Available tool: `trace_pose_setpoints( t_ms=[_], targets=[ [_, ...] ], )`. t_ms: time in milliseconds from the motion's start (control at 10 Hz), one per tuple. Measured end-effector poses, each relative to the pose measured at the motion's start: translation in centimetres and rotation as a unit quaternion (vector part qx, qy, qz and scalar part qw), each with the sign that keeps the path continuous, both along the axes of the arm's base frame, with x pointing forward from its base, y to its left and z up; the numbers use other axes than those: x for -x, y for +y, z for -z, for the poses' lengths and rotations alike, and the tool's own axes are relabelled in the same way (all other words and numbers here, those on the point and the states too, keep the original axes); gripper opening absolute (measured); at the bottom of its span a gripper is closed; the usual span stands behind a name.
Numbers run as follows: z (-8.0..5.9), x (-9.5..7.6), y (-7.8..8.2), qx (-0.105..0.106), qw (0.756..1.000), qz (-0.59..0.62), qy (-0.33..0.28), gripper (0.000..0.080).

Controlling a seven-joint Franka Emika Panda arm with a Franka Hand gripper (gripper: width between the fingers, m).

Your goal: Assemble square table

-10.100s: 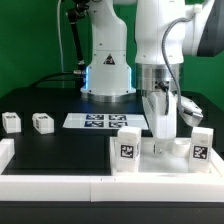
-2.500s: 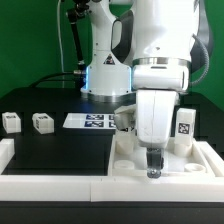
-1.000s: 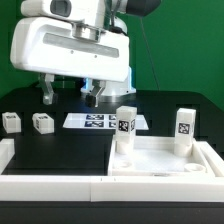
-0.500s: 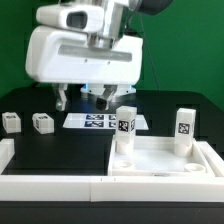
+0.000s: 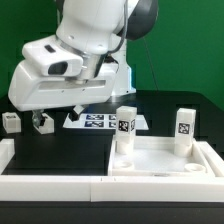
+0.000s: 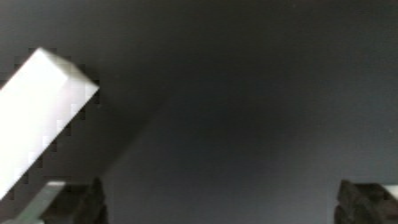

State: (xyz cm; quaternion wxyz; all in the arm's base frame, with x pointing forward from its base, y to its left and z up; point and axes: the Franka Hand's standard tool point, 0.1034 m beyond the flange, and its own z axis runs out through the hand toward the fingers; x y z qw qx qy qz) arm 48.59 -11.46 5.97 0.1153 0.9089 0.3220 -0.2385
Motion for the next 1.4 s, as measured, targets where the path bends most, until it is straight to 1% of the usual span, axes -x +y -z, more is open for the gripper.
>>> trace_pose_setpoints(
  t_ms=[100, 200, 300, 400, 500, 600, 700, 1000, 1100, 1200, 1300, 1400],
  targets=[
    [0.3, -0.4, 0.5, 0.014, 1.0, -0.002, 0.023, 0.0649],
    [0.5, -0.1, 0.8, 0.028, 0.998, 0.0, 0.052, 0.0649],
    [0.7, 0.1, 0.6, 0.03, 0.998, -0.003, 0.062, 0.0649],
    [0.5, 1.4, -0.8, 0.034, 0.997, 0.007, 0.07, 0.0649],
    [0.4, 3.3, -2.1, 0.041, 0.995, 0.023, 0.085, 0.0649],
    [0.5, 4.2, -2.7, 0.044, 0.994, 0.032, 0.094, 0.0649],
    [0.5, 3.9, -2.5, 0.043, 0.994, 0.027, 0.092, 0.0649],
    [0.7, 4.0, -2.4, 0.043, 0.994, 0.027, 0.094, 0.0649],
    [1.3, 4.8, -2.6, 0.068, 0.992, 0.067, 0.088, 0.0649],
    [2.1, 7.1, -3.4, 0.081, 0.988, 0.091, 0.1, 0.0649],
    [2.5, 9.3, -4.5, 0.095, 0.982, 0.116, 0.11, 0.0649],
    [2.5, 9.3, -4.5, 0.094, 0.983, 0.115, 0.112, 0.0649]
  ],
)
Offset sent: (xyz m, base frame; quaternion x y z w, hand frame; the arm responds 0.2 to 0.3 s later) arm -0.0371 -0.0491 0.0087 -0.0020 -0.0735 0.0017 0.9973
